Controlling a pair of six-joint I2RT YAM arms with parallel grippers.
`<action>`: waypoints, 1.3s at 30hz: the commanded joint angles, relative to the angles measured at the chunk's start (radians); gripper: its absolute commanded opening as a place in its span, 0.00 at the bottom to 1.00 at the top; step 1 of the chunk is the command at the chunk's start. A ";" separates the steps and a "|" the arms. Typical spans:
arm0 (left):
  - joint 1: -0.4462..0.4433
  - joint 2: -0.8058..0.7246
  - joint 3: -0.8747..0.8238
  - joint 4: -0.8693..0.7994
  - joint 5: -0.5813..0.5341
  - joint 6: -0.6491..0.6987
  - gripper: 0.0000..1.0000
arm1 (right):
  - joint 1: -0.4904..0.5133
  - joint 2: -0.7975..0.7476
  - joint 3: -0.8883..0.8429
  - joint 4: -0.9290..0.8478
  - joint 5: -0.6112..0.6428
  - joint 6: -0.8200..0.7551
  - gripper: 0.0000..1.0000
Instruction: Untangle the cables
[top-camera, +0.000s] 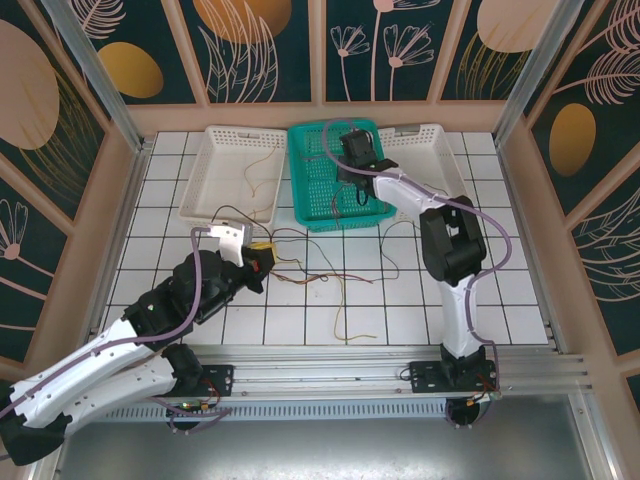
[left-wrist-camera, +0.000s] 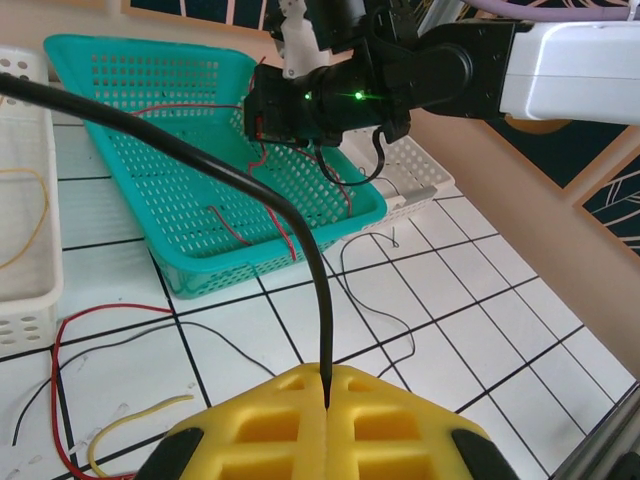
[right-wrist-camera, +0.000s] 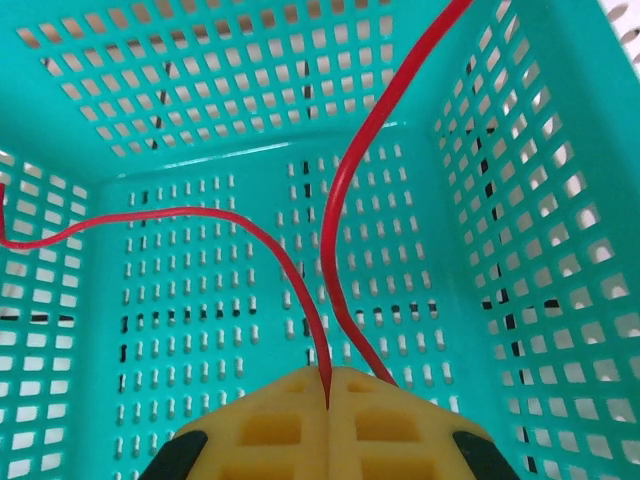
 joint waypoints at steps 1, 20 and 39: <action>0.001 0.007 -0.012 0.026 -0.013 0.017 0.00 | -0.023 0.047 0.082 -0.064 -0.022 0.007 0.00; 0.001 0.010 -0.016 0.028 -0.016 0.018 0.00 | -0.037 0.116 0.296 -0.150 -0.070 0.024 0.20; 0.002 0.007 -0.019 0.034 -0.203 -0.142 0.00 | 0.069 -0.698 -0.585 0.167 -0.349 -0.010 0.60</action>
